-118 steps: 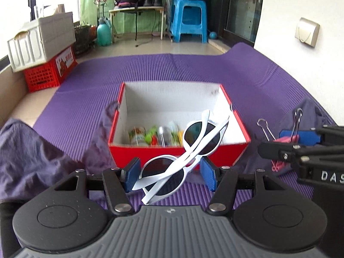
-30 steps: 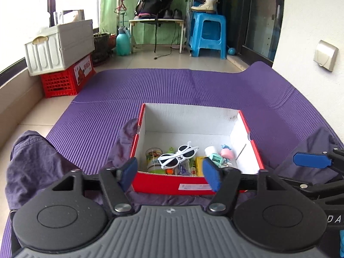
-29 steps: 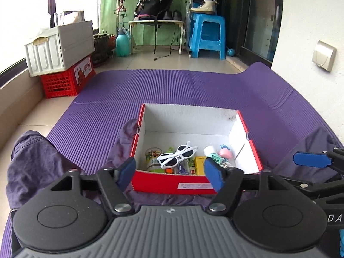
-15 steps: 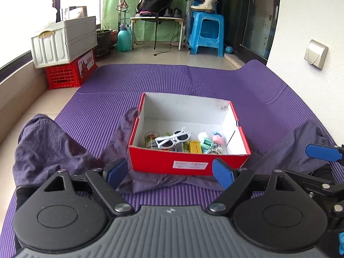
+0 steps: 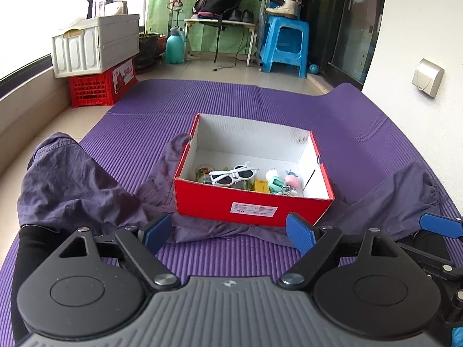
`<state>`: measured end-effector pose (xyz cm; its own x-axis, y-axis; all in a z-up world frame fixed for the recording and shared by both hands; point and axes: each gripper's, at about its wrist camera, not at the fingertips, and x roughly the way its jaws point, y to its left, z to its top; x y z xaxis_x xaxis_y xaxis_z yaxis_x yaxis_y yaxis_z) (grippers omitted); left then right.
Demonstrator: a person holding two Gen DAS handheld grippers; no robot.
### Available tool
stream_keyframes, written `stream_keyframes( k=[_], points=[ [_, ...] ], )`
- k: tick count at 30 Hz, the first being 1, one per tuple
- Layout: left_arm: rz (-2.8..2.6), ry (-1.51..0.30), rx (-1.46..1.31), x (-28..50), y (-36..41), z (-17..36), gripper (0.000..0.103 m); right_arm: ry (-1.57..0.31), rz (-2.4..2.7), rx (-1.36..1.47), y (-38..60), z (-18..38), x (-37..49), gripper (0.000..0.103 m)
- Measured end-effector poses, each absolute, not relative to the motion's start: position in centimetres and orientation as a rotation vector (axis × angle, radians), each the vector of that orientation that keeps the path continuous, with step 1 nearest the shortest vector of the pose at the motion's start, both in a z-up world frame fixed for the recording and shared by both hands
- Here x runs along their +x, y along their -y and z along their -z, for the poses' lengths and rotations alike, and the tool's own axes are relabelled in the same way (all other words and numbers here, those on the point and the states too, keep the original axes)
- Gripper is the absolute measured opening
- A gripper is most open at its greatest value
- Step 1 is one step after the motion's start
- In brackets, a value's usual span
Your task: Organize rigid objects
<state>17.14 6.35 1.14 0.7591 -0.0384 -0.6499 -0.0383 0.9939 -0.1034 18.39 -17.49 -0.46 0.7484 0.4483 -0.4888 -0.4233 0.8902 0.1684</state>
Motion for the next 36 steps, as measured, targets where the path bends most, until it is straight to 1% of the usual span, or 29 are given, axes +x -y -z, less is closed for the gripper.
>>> stream_keyframes(
  k=[1,2,19,36],
  points=[
    [0.001,-0.705,-0.114,17.0,-6.3,-1.2,0.1,-0.542,-0.477,0.045,17.5,0.4,18.2,0.103],
    [0.006,-0.699,-0.118,16.9,-6.3,-1.2,0.103,-0.539,-0.477,0.042,17.5,0.4,18.0,0.103],
    [0.013,-0.668,-0.006,14.6,-3.7,-2.0,0.103,-0.512,-0.455,0.072,18.5,-0.1,16.0,0.103],
    [0.046,-0.69,0.007,13.8,-2.7,-1.5,0.103,-0.524,-0.42,0.102,19.2,0.0,15.6,0.103]
  ],
)
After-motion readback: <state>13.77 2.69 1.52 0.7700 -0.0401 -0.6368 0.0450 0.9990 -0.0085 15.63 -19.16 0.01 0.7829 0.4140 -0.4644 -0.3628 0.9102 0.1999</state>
